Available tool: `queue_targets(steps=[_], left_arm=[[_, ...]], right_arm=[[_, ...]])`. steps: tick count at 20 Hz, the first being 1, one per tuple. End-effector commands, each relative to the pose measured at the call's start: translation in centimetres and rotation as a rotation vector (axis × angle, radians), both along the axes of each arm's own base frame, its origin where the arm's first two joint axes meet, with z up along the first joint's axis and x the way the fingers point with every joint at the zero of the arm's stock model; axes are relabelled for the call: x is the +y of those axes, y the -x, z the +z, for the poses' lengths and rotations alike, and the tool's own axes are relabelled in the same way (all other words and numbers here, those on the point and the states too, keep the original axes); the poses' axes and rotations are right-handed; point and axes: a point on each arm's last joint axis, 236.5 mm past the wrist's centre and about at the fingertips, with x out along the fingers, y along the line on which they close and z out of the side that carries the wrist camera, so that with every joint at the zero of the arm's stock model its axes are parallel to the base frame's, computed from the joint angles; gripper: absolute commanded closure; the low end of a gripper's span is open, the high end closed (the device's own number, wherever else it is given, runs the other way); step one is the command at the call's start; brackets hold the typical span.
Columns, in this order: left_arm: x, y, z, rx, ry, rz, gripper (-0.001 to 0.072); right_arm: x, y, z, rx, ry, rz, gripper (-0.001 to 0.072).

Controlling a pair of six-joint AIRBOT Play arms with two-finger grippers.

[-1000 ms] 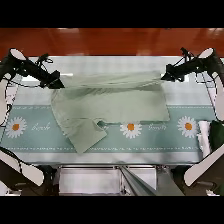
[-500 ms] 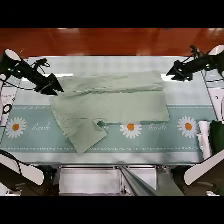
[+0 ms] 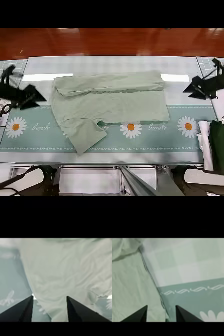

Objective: Fold the shirts.

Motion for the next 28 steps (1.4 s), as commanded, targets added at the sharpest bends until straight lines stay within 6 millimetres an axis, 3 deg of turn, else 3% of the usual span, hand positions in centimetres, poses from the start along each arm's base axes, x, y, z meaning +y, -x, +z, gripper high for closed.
queue_targets(steps=[1,4,6,11,19,20,21,22,26,28], left_arm=[[-2.2,5.5,-4.2,-0.002,0.178,0.285,0.0198],[-3.8,9.1,-7.4,0.051,0.233,0.300,0.0199],[-4.3,10.1,-8.4,0.077,0.241,0.298,0.0199],[-4.5,8.3,-8.4,0.026,0.241,0.337,0.0199],[-11.2,6.0,-10.0,0.053,0.304,0.254,0.0201],[-11.5,5.7,-9.8,0.049,0.301,0.245,0.0263],[-11.7,5.5,-9.3,0.041,0.305,0.224,0.0528],[-11.8,5.1,-8.8,0.022,0.309,0.202,0.0682],[-12.0,3.6,-6.4,-0.029,0.328,0.136,0.0684],[-12.0,3.2,-6.0,-0.044,0.326,0.132,0.0684]], right_arm=[[3.6,3.3,-0.5,-0.165,-0.112,-0.079,0.0301],[4.9,6.0,-1.6,-0.144,-0.118,-0.069,0.0301],[5.3,6.6,-1.7,-0.133,-0.128,-0.059,0.0301],[5.3,6.5,-1.7,-0.134,-0.128,-0.060,0.0302],[5.2,6.5,-1.7,-0.132,-0.130,-0.070,0.0302],[5.3,6.6,-1.7,-0.126,-0.131,-0.065,0.0302],[5.2,6.8,-1.9,-0.119,-0.123,-0.060,0.0302],[4.6,7.1,-2.1,-0.111,-0.112,-0.064,0.0302],[0.7,9.4,-2.5,-0.056,-0.135,-0.189,0.0302],[0.6,11.6,-3.8,-0.001,-0.187,-0.238,0.0302]])
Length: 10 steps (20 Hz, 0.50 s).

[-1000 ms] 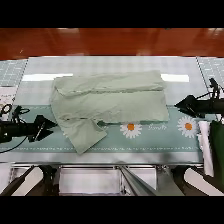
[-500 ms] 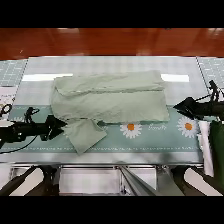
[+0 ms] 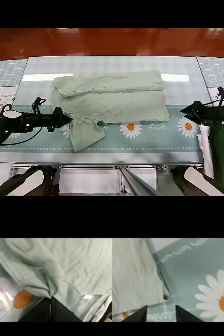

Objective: Fold the shirts.

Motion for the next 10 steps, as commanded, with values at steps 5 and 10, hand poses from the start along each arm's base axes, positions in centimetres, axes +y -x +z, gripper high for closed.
queue_targets(steps=[5,10], left_arm=[[-0.2,-0.7,1.0,-0.039,0.001,-0.031,0.0684],[-0.4,-0.6,1.2,-0.037,0.007,-0.036,0.0683]], right_arm=[[2.7,3.0,-3.5,0.097,-0.151,-0.013,0.0302],[3.6,1.6,-6.0,0.118,-0.213,-0.030,0.0302]])
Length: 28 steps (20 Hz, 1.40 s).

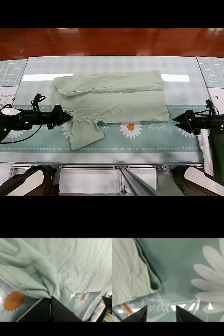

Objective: Fold the shirts.

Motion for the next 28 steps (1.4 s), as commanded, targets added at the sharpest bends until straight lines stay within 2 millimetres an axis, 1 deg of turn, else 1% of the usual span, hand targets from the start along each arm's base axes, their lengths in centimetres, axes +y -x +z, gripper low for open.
queue_targets(steps=[1,4,8,9,10,11,12,13,14,15,17,19,21,23,25,26,28], left_arm=[[-0.1,0.1,0.1,-0.001,0.004,-0.007,0.0683],[-0.1,0.0,0.1,-0.001,0.004,-0.006,0.0683],[-0.1,0.0,0.1,-0.002,0.003,-0.005,0.0683],[-0.1,0.0,0.1,-0.002,0.001,-0.004,0.0683],[0.0,-0.1,0.1,-0.004,0.000,-0.002,0.0683],[0.0,-0.1,0.1,-0.004,-0.001,-0.001,0.0683],[0.0,-0.1,0.1,-0.004,-0.001,-0.002,0.0683],[0.0,-0.1,0.1,-0.004,0.000,-0.003,0.0683],[0.0,0.0,0.1,-0.002,0.003,-0.004,0.0683],[-0.2,0.2,0.2,0.002,0.009,-0.012,0.0683],[-0.2,0.8,0.8,0.006,0.037,-0.034,0.0683],[0.8,0.4,1.7,-0.034,0.034,-0.028,0.0684],[2.1,-0.7,2.4,-0.061,0.022,0.009,0.0684],[2.7,-2.2,3.1,-0.094,0.003,0.013,0.0684],[3.5,-5.0,4.0,-0.144,-0.031,0.023,0.0684],[3.8,-6.6,4.5,-0.166,-0.044,0.028,0.0684],[3.8,-9.6,5.3,-0.186,-0.048,0.019,0.0684]], right_arm=[[0.4,-1.1,-1.7,0.003,-0.039,-0.037,0.0302],[1.5,-2.1,-2.3,-0.001,-0.042,-0.001,0.0302],[3.6,-5.4,-1.7,-0.046,0.000,0.081,0.0302],[4.3,-6.0,-1.6,-0.048,0.003,0.102,0.0313],[5.0,-6.4,-1.6,-0.044,-0.001,0.121,0.0339],[5.6,-6.6,-1.6,-0.041,-0.003,0.142,0.0450],[6.1,-6.7,-1.6,-0.049,0.000,0.165,0.0637],[6.4,-6.7,-1.5,-0.061,0.001,0.191,0.0688],[6.6,-6.3,-1.3,-0.058,-0.003,0.208,0.0689],[6.3,-5.8,-1.1,-0.054,0.010,0.229,0.0689],[4.9,-5.1,-0.1,-0.059,0.054,0.243,0.0689],[3.4,-5.3,1.6,-0.105,0.093,0.212,0.0689],[2.1,-6.2,3.4,-0.160,0.126,0.181,0.0689],[1.7,-8.1,5.2,-0.222,0.158,0.203,0.0689],[2.2,-10.8,6.9,-0.284,0.176,0.228,0.0689],[2.5,-12.5,7.8,-0.314,0.174,0.225,0.0689],[2.9,-15.8,9.0,-0.364,0.176,0.223,0.0689]])
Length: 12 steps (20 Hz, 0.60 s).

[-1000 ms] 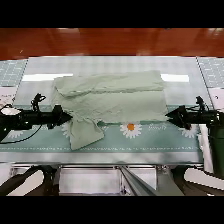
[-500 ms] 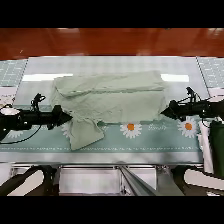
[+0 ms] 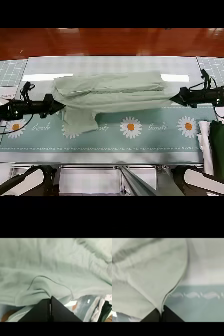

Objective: Fold the shirts.

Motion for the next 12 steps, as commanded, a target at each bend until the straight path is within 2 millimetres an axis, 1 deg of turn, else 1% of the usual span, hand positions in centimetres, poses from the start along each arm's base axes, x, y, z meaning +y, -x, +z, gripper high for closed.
queue_targets(steps=[1,4,6,9,12], left_arm=[[0.5,-5.2,1.3,-0.057,-0.027,-0.003,0.0684],[0.8,-10.1,1.1,-0.063,-0.020,-0.011,0.0684],[1.1,-13.1,0.6,-0.054,-0.007,0.001,0.0684],[1.0,-16.3,0.1,-0.048,0.020,-0.036,0.0684],[1.3,-19.1,0.4,-0.062,0.035,-0.039,0.0684]], right_arm=[[0.5,-5.3,2.4,-0.091,0.004,0.004,0.0689],[0.2,-9.1,1.6,-0.091,-0.010,-0.024,0.0688],[-0.2,-10.9,0.5,-0.080,-0.029,-0.039,0.0688],[0.5,-12.7,-0.8,-0.056,-0.099,-0.034,0.0689],[0.6,-14.4,-2.0,-0.056,-0.107,-0.029,0.0689]])
